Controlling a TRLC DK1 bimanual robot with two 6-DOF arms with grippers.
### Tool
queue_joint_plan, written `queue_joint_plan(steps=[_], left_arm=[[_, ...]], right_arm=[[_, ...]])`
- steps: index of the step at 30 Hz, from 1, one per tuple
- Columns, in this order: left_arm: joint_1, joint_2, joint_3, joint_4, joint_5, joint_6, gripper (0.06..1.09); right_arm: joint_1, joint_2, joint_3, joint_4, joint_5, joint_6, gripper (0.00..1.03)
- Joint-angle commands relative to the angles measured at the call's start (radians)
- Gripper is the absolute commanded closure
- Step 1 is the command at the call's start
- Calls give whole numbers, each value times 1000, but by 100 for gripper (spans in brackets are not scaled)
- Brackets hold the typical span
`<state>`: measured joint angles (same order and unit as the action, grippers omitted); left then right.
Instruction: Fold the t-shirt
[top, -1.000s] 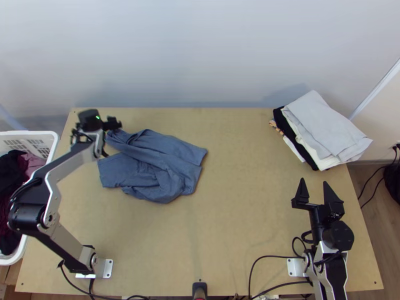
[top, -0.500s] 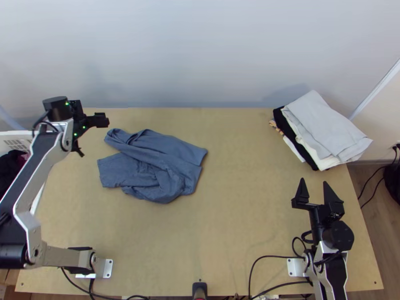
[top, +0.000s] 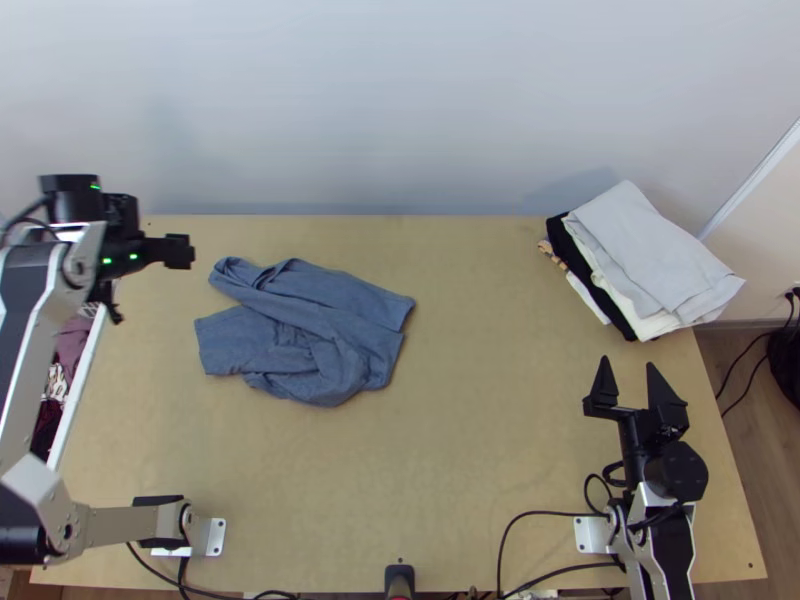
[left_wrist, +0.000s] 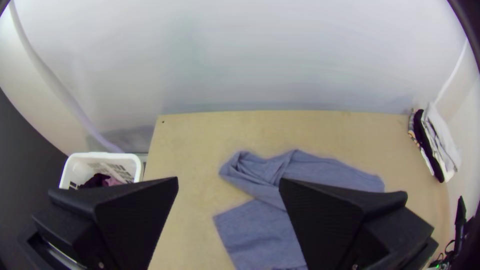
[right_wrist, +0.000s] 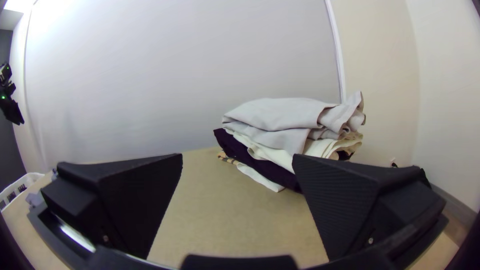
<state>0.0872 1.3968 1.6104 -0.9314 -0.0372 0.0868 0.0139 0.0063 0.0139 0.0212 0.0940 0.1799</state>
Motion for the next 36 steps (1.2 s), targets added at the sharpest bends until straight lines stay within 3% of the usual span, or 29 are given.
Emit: queue_joint_plan(steps=[1,10,14,20,27,36], left_arm=[[46,-67,48,-103,-3,-25,10],[223,-214,-75,-165,5,-12,10],[237,-246,-118,-165,7,-35,10],[237,-271,-168,-145,8,-75,10],[247,-268,-268,-24,43,-102,10],[233,-246,-403,154,129,-191,10]], right_arm=[[8,-8,-8,-15,9,16,3],[34,-8,-6,-20,-8,6,3],[15,-11,-6,-18,-14,-54,3],[75,-8,18,-33,-46,-31,3],[314,50,146,-99,-76,-30,4],[624,482,416,-98,-62,75,4]])
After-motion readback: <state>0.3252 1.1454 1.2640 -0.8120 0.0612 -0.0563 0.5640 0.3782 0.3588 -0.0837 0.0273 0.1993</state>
